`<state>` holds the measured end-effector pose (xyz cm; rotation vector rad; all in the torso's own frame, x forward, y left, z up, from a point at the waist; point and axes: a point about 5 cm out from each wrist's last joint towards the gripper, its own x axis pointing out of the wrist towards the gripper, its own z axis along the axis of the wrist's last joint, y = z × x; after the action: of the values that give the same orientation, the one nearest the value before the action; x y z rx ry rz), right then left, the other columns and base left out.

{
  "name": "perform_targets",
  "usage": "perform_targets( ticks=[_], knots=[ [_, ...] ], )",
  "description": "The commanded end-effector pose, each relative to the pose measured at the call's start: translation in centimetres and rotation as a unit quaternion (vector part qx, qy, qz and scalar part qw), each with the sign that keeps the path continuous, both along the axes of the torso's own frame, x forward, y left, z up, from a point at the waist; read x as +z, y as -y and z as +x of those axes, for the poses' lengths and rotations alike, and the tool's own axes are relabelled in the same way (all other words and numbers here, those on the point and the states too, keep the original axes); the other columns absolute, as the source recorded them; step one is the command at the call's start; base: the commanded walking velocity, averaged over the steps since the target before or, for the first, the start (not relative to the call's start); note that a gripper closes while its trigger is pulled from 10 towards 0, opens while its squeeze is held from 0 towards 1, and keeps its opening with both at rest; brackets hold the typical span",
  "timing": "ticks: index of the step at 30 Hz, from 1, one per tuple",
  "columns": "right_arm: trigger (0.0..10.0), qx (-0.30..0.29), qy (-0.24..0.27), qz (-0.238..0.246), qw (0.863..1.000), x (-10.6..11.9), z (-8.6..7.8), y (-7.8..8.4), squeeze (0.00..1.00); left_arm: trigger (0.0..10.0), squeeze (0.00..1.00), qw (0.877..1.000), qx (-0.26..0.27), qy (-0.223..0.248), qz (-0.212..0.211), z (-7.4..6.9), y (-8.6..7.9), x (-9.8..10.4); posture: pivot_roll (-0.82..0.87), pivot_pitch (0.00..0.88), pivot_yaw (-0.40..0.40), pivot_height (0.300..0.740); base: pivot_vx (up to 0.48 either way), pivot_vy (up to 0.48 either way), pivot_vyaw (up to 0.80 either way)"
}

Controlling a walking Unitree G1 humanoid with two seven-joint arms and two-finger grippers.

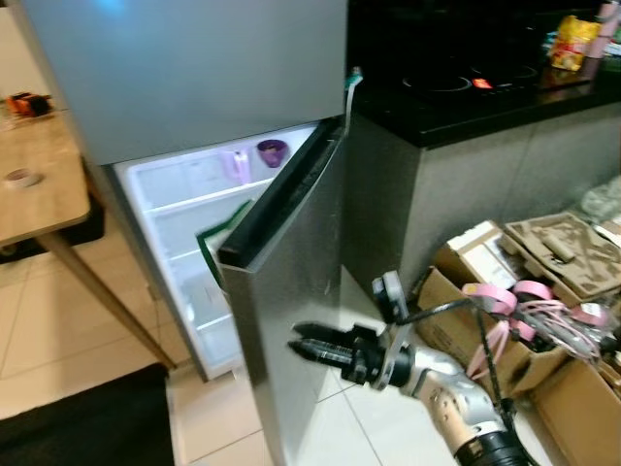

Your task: Restocking fridge

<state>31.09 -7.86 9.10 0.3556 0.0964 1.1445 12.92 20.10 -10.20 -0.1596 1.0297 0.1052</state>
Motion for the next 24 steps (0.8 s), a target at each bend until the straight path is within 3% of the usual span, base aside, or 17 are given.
perform_targets(
  ticks=[1,3,5,6,7,8,10,11,12,13,14,15,17,18,20,21,24],
  knots=[
    [10.0,-0.120,-0.057,-0.083,0.988,-4.0,-0.1,3.7,0.00,10.0,0.00,1.000,0.001,-0.004,0.002,-0.2,0.0,-0.1,-0.10,0.035,0.003,0.734,0.000,0.000,0.00],
    [10.0,-0.195,-0.106,-0.152,0.963,-6.6,-1.1,6.8,0.00,10.0,0.00,1.000,0.001,-0.004,0.002,-0.2,0.0,-0.1,-0.10,0.033,0.000,0.734,0.000,0.000,0.00],
    [10.0,-0.211,-0.120,-0.172,0.955,-7.3,-1.5,7.6,0.00,10.0,0.00,1.000,0.001,-0.005,0.002,-0.2,0.0,-0.1,-0.10,0.033,0.000,0.734,0.000,0.000,0.00],
    [10.0,-0.230,-0.143,-0.199,0.942,-8.3,-2.4,8.8,0.00,10.0,0.00,1.000,0.001,-0.005,0.002,-0.2,0.0,-0.1,-0.10,0.033,0.000,0.734,0.000,0.000,0.00],
    [10.0,-0.259,-0.184,-0.229,0.920,-9.7,-3.8,10.4,0.00,10.0,0.00,1.000,0.001,-0.005,0.002,-0.2,0.1,-0.1,-0.10,0.031,-0.004,0.734,0.000,0.000,0.00],
    [10.0,-0.259,-0.184,-0.229,0.920,-9.7,-3.8,10.4,0.00,10.0,0.00,1.000,0.001,-0.005,0.002,-0.2,0.1,-0.1,-0.10,0.031,-0.004,0.734,0.000,0.000,0.00],
    [10.0,-0.301,-0.245,-0.278,0.879,-12.0,-6.5,12.9,0.00,10.0,0.00,1.000,0.002,-0.004,0.000,-0.2,0.2,-0.1,-0.10,0.031,-0.004,0.734,0.000,0.000,0.78],
    [10.0,-0.301,-0.245,-0.278,0.879,-12.0,-6.5,12.9,0.00,10.0,0.00,1.000,0.002,-0.004,0.000,-0.2,0.2,-0.1,-0.10,0.031,-0.004,0.734,0.000,0.000,0.78],
    [10.0,-0.314,-0.275,-0.296,0.859,-13.1,-8.1,14.0,0.00,10.0,0.00,1.000,0.002,-0.004,0.000,-0.2,0.2,-0.1,-0.10,0.028,-0.007,0.734,0.000,0.000,0.77],
    [10.0,-0.314,-0.275,-0.296,0.859,-13.1,-8.1,14.0,0.00,10.0,0.00,1.000,0.002,-0.004,0.000,-0.2,0.2,-0.1,-0.10,0.028,-0.007,0.734,0.000,0.000,0.77],
    [10.0,-0.326,-0.302,-0.312,0.840,-14.1,-9.8,15.0,0.00,10.0,0.00,1.000,0.001,-0.005,-0.001,-0.2,0.3,-0.1,-0.10,0.026,-0.007,0.734,0.000,0.000,0.77],
    [10.0,-0.326,-0.302,-0.312,0.840,-14.1,-9.8,15.0,0.00,10.0,0.00,1.000,0.001,-0.005,-0.001,-0.2,0.3,-0.1,-0.10,0.026,-0.007,0.734,0.000,0.000,0.77],
    [10.0,-0.344,-0.337,-0.333,0.811,-15.4,-12.3,16.3,0.00,10.0,0.00,1.000,0.000,-0.005,-0.001,-0.1,0.4,-0.1,-0.10,0.022,-0.007,0.734,0.000,0.000,0.77],
    [10.0,-0.344,-0.337,-0.333,0.811,-15.4,-12.3,16.3,0.00,10.0,0.00,1.000,0.000,-0.005,-0.001,-0.1,0.4,-0.1,-0.10,0.022,-0.007,0.734,0.000,0.000,0.77],
    [10.0,-0.351,-0.362,-0.355,0.787,-16.4,-14.4,17.0,0.00,10.0,0.00,1.000,-0.009,-0.008,0.001,-0.2,0.4,-0.1,-0.11,0.018,-0.004,0.734,0.000,0.000,0.77],
    [10.0,-0.351,-0.362,-0.355,0.787,-16.4,-14.4,17.0,0.00,10.0,0.00,1.000,-0.009,-0.008,0.001,-0.2,0.4,-0.1,-0.11,0.018,-0.004,0.734,0.000,0.000,0.77],
    [10.0,-0.355,-0.389,-0.381,0.760,-17.3,-16.4,17.4,0.00,10.0,0.00,1.000,-0.017,-0.009,0.004,-0.1,0.4,-0.1,-0.10,0.007,-0.006,0.734,0.000,0.000,0.77]
  ],
)
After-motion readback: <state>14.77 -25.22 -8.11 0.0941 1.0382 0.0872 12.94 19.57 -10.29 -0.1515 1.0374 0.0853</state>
